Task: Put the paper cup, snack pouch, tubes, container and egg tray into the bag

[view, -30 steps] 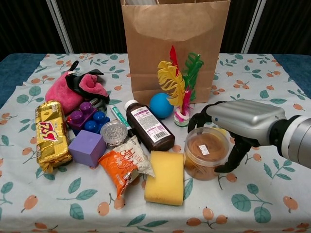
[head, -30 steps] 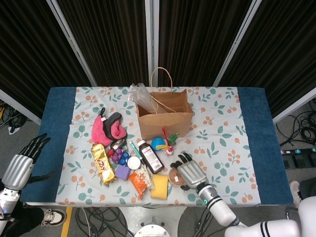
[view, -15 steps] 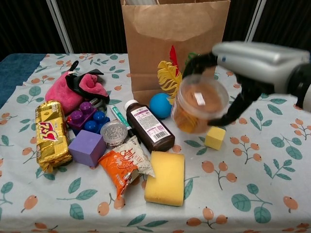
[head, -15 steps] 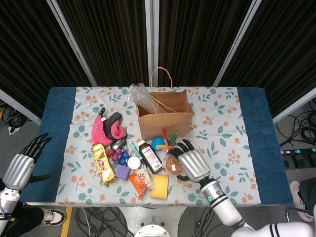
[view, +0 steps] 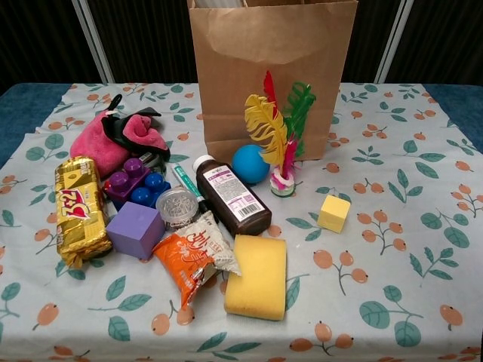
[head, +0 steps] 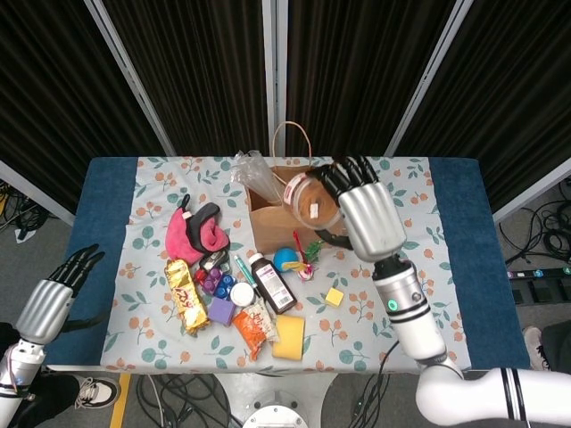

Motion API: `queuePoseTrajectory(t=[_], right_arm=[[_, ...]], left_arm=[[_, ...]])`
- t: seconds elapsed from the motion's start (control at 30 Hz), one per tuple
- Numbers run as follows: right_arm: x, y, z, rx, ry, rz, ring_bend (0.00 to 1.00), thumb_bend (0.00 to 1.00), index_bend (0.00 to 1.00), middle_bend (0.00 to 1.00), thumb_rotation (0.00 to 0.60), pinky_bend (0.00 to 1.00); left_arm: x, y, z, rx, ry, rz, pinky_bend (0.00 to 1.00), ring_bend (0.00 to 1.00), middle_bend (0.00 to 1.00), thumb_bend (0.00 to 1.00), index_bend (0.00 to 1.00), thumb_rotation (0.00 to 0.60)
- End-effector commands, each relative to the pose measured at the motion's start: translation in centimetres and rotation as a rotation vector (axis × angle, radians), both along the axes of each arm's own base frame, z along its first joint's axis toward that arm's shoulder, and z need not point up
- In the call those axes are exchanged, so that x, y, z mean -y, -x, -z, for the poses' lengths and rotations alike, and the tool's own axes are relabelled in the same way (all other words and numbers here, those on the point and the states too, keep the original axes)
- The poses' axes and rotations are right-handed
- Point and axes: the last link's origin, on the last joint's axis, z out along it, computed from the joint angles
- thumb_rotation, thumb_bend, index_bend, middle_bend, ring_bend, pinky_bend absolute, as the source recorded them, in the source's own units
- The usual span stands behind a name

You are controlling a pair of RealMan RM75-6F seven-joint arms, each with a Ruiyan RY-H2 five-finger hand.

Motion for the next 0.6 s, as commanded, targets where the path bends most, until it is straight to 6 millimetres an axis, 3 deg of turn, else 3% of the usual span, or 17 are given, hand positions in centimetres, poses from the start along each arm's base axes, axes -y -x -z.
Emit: queuePoseTrajectory(t=[0.03, 0.27, 0.6], right_arm=[[3.1, -0.7, -0.3, 0.032, 0.059, 0.038, 0.15, 0.15, 0.49, 0.41, 0.6, 0.11], [5.9, 0.8, 1.1, -0.048, 0.135, 0.08, 0.15, 0.16, 0.49, 0.41, 0.6, 0.11], [6.8, 2.2, 4.5, -0.147, 0.104, 0.099, 0.15, 0.16, 0.5, 0.39, 0.6, 0.12]], left_arm=[[0.0, 0.1, 0.0, -0.005, 0.004, -0.004, 0.26, 0.11, 0.14, 0.03, 0.1, 0.6], [-0.3, 0.2, 0.0, -0.016, 0.01, -0.009, 0.26, 0.11, 0.14, 0.03, 0.1, 0.6], [-0.8, 0.1, -0.2, -0.026, -0.001, -0.014, 0.26, 0.11, 0.14, 0.03, 0.1, 0.6]])
